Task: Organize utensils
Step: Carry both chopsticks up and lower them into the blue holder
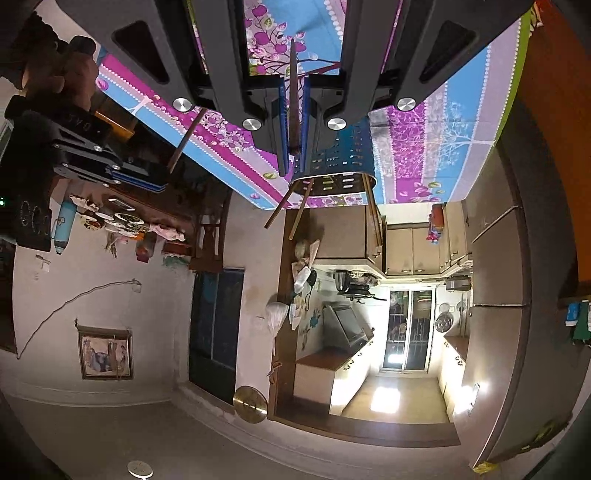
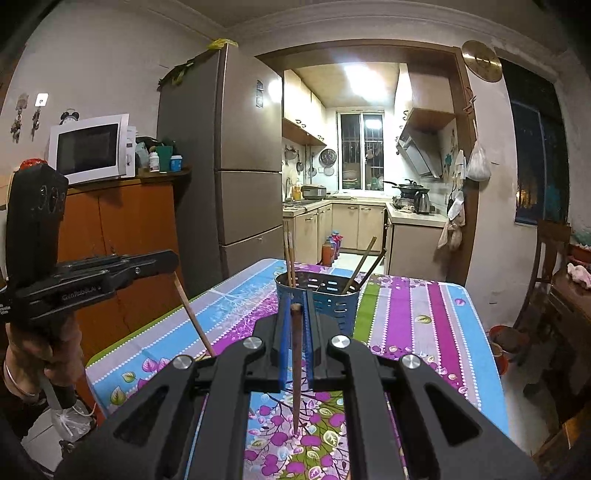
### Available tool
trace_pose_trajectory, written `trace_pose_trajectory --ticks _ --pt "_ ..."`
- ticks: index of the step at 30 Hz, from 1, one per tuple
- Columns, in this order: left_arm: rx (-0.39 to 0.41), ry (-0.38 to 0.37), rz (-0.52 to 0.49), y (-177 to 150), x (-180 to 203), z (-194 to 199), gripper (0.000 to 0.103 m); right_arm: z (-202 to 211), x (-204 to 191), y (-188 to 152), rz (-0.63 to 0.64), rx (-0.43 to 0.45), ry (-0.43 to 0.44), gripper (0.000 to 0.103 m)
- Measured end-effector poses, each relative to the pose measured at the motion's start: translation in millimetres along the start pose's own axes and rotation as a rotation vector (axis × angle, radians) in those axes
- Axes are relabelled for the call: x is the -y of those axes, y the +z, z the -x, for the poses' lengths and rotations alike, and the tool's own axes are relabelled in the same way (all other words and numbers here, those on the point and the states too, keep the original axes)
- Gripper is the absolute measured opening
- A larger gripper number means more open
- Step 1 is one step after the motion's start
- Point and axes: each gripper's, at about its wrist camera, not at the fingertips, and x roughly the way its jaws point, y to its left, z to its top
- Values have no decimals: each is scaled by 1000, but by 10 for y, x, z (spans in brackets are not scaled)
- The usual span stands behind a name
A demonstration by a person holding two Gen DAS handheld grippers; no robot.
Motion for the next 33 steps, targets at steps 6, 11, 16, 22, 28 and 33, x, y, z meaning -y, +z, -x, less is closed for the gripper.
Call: trace_pose_trajectory --ticks 6,11,16,22,28,33 --pt "10 11 -20 -63 64 -37 7 -47 0 -18 -10 -12 12 5" --pt "22 27 -67 -68 153 -81 7 -118 -8 27 -9 -19 18 5" --pt "56 25 -72 140 123 -153 7 -153 4 224 -1 13 23 5" --pt "202 42 -140 852 173 -240 7 -218 30 877 30 136 6 5" --pt "335 117 -225 1382 233 -539 7 -473 133 1441 43 254 -42 5" --pt "333 138 -216 1472 71 -1056 7 -971 315 1574 25 271 -77 5"
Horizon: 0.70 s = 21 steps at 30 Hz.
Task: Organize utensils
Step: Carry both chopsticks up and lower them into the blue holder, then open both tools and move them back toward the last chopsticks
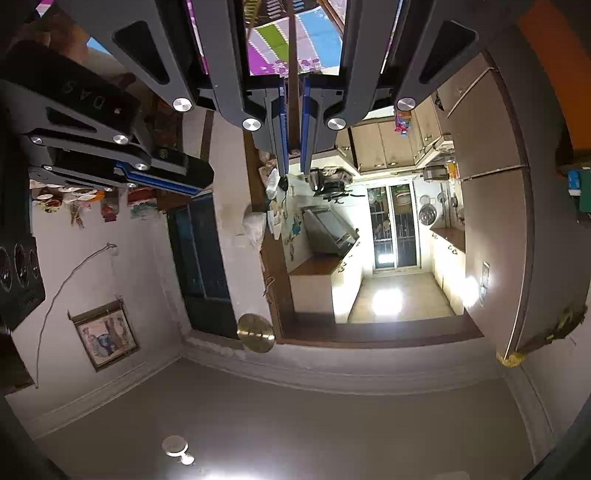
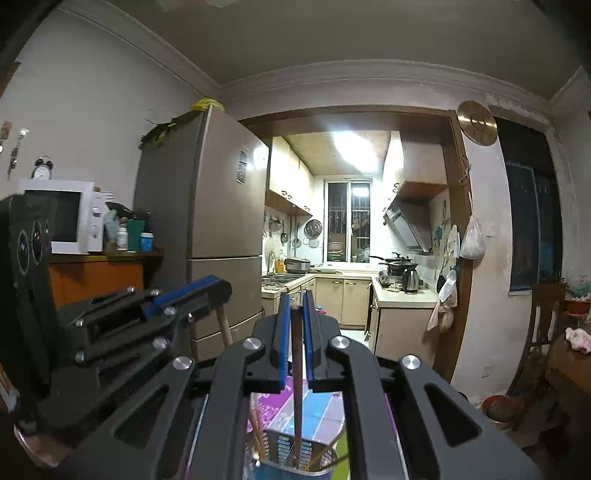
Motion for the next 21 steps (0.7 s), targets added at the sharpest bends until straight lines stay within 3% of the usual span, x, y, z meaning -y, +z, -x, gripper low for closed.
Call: trace_pose_trajectory --ticks 10,18,21 --pt "-129 -14 76 -860 -241 -703 7 -697 249 -714 -107 -96 -31 5" --pt "-241 -15 154 -1459 -439 -897 7 -900 262 -1152 -182 -200 -7 6" --pt "-257 -5 183 -1512 -525 -896 8 -913 249 -1192 -169 -223 -22 7"
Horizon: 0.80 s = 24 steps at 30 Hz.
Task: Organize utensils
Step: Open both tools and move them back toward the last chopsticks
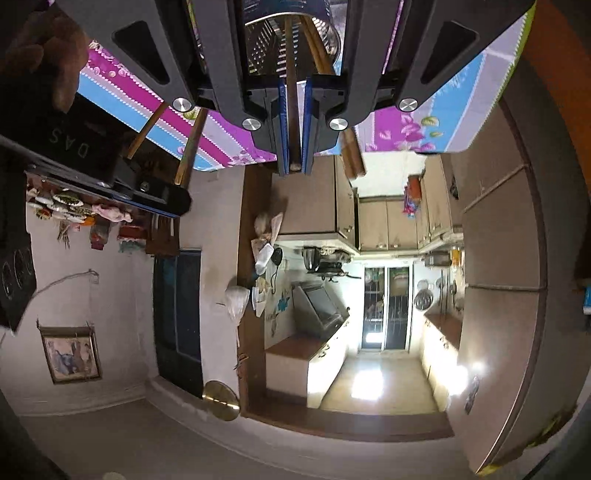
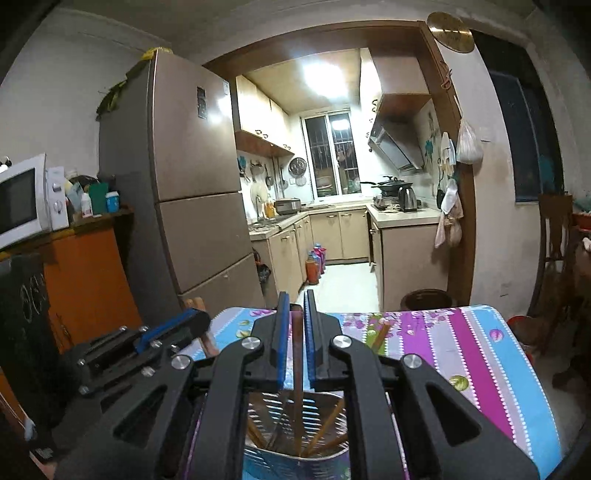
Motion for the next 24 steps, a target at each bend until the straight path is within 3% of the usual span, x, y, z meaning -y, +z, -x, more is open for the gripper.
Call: trace_pose_trajectory --ticks 5,9,14,17,24 --pt "62 16 18 188 -77 319 8 319 130 177 -5 52 -22 9" --pt "151 36 12 365 -133 823 8 751 335 295 14 100 -62 9" --pt "206 81 -11 423 -204 1493 11 1448 623 292 37 133 -125 13" --pt "207 135 -53 363 -287 1937 26 1875 744 169 65 131 -155 24" --pt "135 263 -101 9 -491 2791 32 2671 817 -457 143 24 -238 25"
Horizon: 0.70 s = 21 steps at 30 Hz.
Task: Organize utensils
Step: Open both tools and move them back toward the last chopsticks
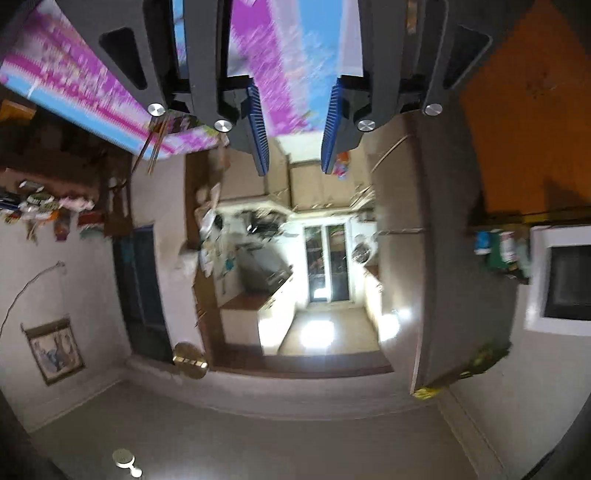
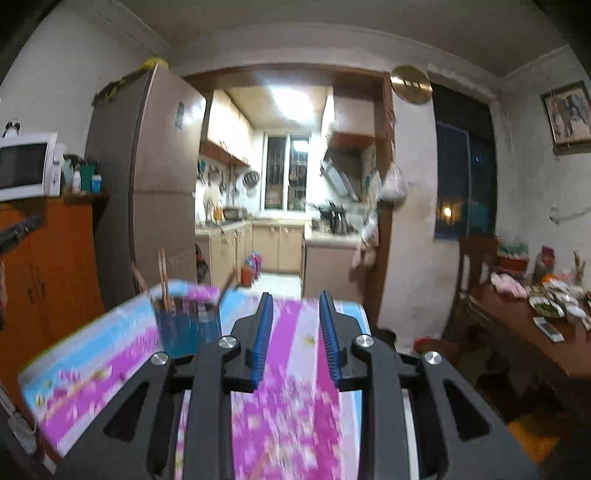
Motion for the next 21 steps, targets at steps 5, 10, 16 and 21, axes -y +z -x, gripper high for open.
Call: trace_pose_trajectory --ticks 5,10,16,21 --pt "-126 74 -112 -586 0 463 35 320 -5 -558 -15 -112 -51 25" --pt "-281 91 -170 -1284 194 730 35 522 -90 -1025 -79 -209 -62 25" --pt "-404 48 -149 -1966 449 1010 35 669 -506 -1506 -58 -286 -23 25" --pt "-414 49 -169 -2265 681 1206 35 657 -918 -1854 -14 -349 67 25"
